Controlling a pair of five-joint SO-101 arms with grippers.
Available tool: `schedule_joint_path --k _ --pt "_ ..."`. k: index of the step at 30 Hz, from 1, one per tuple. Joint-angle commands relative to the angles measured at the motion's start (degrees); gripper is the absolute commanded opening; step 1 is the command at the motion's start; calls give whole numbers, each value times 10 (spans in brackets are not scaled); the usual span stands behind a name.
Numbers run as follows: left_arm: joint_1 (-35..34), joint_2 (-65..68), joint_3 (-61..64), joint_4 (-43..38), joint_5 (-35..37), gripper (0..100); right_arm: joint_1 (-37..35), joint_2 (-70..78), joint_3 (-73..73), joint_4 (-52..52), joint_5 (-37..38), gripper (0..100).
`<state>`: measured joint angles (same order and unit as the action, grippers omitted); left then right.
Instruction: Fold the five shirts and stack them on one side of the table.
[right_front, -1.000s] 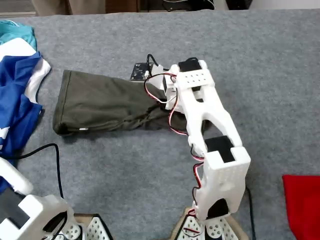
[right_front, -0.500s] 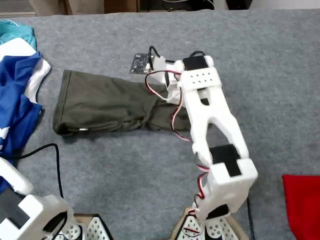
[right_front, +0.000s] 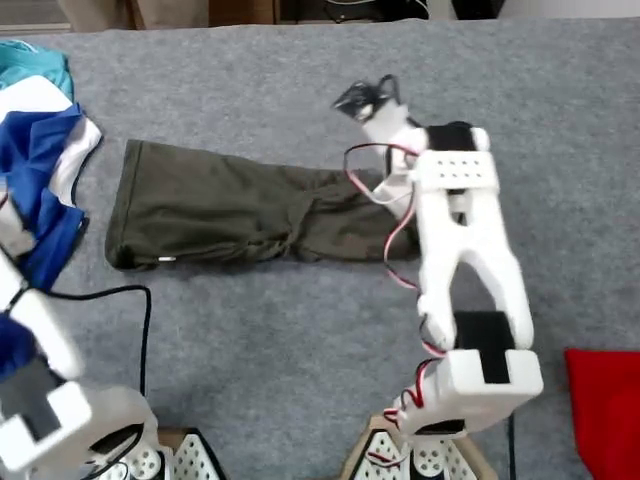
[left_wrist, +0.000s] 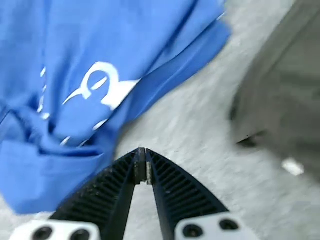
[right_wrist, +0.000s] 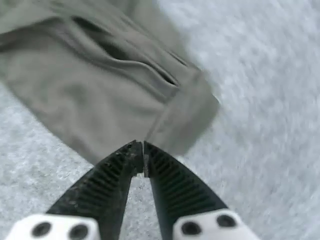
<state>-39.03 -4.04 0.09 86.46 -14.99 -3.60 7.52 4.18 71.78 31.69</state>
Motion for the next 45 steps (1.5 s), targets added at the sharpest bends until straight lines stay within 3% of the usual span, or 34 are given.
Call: schedule_joint_path --k 1,4,7,19,32,45 --pt "67 60 -103 19 57 129 24 36 -63 -6 -54 15" --pt "117 145 -194 47 89 197 24 90 -127 8 -111 7" --pt "157 225 -298 62 82 193 23 145 -197 26 -138 7" --pt "214 521 -606 86 66 193 27 303 -356 28 -166 6" --pt "206 695 -702 89 58 192 51 305 -373 31 -162 6" --pt "201 659 -739 138 -132 192 51 305 -372 31 -160 7"
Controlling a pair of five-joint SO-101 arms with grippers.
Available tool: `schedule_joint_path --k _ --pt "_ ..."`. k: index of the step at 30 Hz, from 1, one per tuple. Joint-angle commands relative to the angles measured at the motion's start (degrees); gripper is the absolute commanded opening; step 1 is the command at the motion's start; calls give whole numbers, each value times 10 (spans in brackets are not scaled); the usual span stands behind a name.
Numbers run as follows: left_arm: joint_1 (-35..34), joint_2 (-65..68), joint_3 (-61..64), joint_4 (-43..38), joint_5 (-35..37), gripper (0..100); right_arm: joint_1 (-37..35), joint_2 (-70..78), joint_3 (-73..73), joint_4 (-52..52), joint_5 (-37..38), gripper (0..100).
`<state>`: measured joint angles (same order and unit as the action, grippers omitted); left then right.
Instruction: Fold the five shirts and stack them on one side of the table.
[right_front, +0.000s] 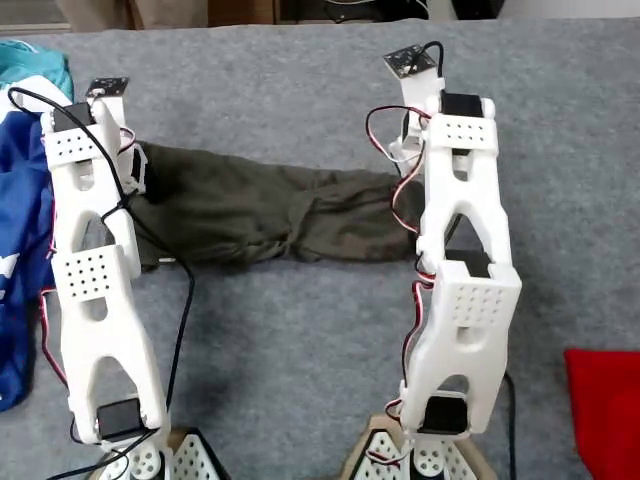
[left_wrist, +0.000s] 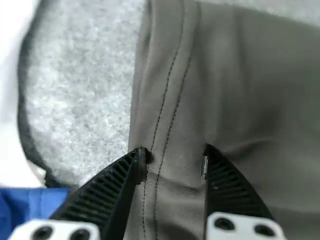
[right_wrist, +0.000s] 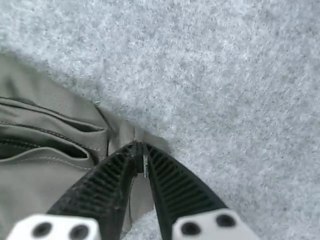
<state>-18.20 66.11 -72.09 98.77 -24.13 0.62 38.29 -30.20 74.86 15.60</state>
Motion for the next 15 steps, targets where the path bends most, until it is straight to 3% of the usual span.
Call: schedule_joint_path --k 1,5,15 --pt "-7 -47 -16 16 -54 192 8 -2 -29 0 1 7" --pt "-12 -54 -15 16 -83 192 8 -2 -28 0 1 7" --pt "-39 -97 -19 16 -77 192 6 -1 -27 -1 1 7"
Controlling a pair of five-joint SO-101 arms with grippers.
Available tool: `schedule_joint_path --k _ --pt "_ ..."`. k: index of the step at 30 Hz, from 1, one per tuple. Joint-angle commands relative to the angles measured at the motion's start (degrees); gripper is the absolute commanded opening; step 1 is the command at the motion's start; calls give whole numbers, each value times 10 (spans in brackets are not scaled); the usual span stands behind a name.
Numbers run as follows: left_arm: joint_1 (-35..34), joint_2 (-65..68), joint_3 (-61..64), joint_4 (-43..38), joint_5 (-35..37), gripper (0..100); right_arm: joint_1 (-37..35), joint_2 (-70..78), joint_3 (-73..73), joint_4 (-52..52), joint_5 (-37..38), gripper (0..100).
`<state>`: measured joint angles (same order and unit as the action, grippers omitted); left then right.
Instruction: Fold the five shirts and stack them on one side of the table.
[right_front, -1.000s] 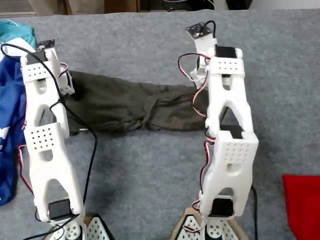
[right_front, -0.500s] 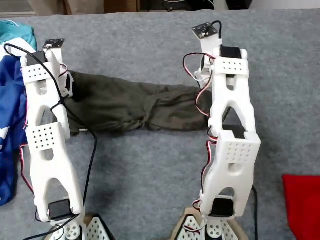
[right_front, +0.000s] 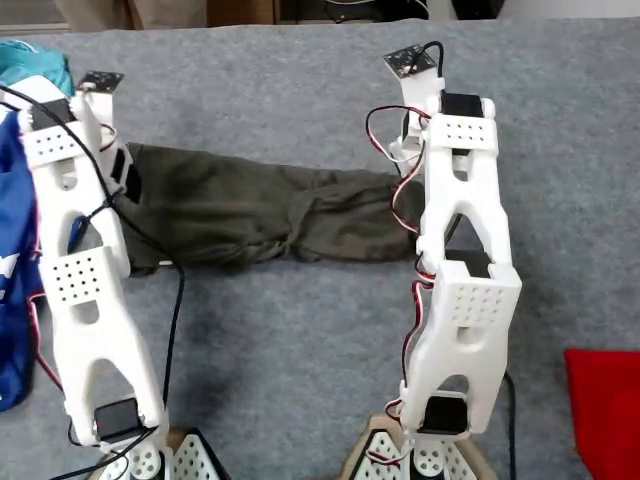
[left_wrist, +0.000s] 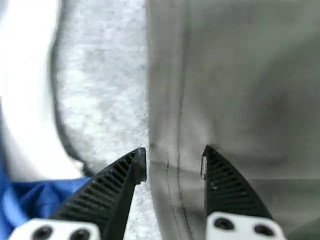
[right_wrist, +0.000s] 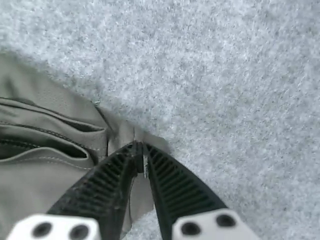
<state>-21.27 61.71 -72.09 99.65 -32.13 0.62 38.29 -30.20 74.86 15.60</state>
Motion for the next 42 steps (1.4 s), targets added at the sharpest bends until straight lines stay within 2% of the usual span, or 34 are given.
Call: schedule_joint_path --k 1,9,14,28,35,42 --pt "-8 -60 -19 7 13 192 5 -1 -26 -1 1 7" --pt "-4 -48 34 11 33 192 5 -1 -26 -1 1 7" --pt "-28 3 34 -43 32 196 5 -1 -26 0 13 7" --pt "0 50 45 -33 32 193 5 -1 -25 0 17 7" --pt "37 53 45 7 32 191 5 -1 -25 0 18 7" --pt "48 53 45 7 32 101 5 -1 -25 -1 26 7"
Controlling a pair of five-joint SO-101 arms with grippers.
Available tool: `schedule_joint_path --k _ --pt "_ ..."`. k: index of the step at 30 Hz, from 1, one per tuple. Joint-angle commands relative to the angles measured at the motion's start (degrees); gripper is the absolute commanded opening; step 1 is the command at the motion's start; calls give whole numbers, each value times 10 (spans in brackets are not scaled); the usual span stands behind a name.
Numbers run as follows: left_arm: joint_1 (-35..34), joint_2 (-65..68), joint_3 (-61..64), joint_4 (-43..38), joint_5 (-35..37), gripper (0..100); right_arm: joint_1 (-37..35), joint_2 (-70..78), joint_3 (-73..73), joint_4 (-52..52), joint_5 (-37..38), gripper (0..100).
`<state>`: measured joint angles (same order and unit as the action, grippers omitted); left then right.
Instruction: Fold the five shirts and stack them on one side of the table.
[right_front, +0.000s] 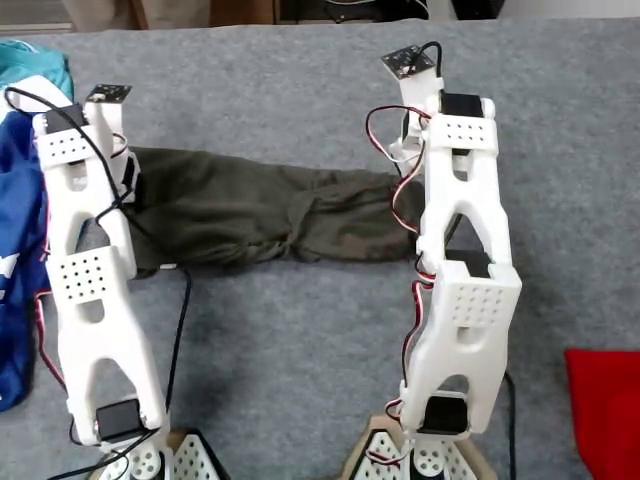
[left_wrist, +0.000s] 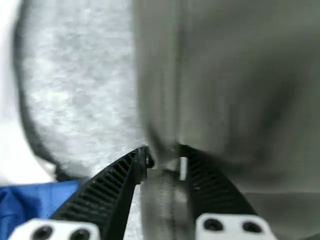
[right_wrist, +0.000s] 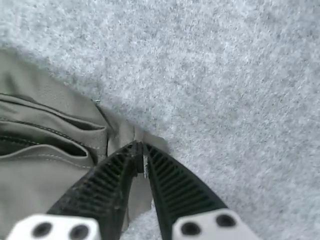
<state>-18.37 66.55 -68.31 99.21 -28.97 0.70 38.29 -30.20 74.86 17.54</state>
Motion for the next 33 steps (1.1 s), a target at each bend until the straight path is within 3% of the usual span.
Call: schedule_joint_path --k 1,6,14,17,21,33 --pt "19 5 7 11 0 90 4 -1 -25 -1 7 7" --pt "20 6 7 11 2 15 4 -1 -25 -1 7 7" --pt "20 -1 -23 14 9 18 4 -1 -25 -1 7 7" --pt "25 -2 -87 16 55 18 4 -1 -26 -1 9 7" --pt "77 -45 -122 16 72 18 16 -6 -30 -4 9 7" --pt "304 -236 0 16 73 18 87 -67 -137 78 30 7"
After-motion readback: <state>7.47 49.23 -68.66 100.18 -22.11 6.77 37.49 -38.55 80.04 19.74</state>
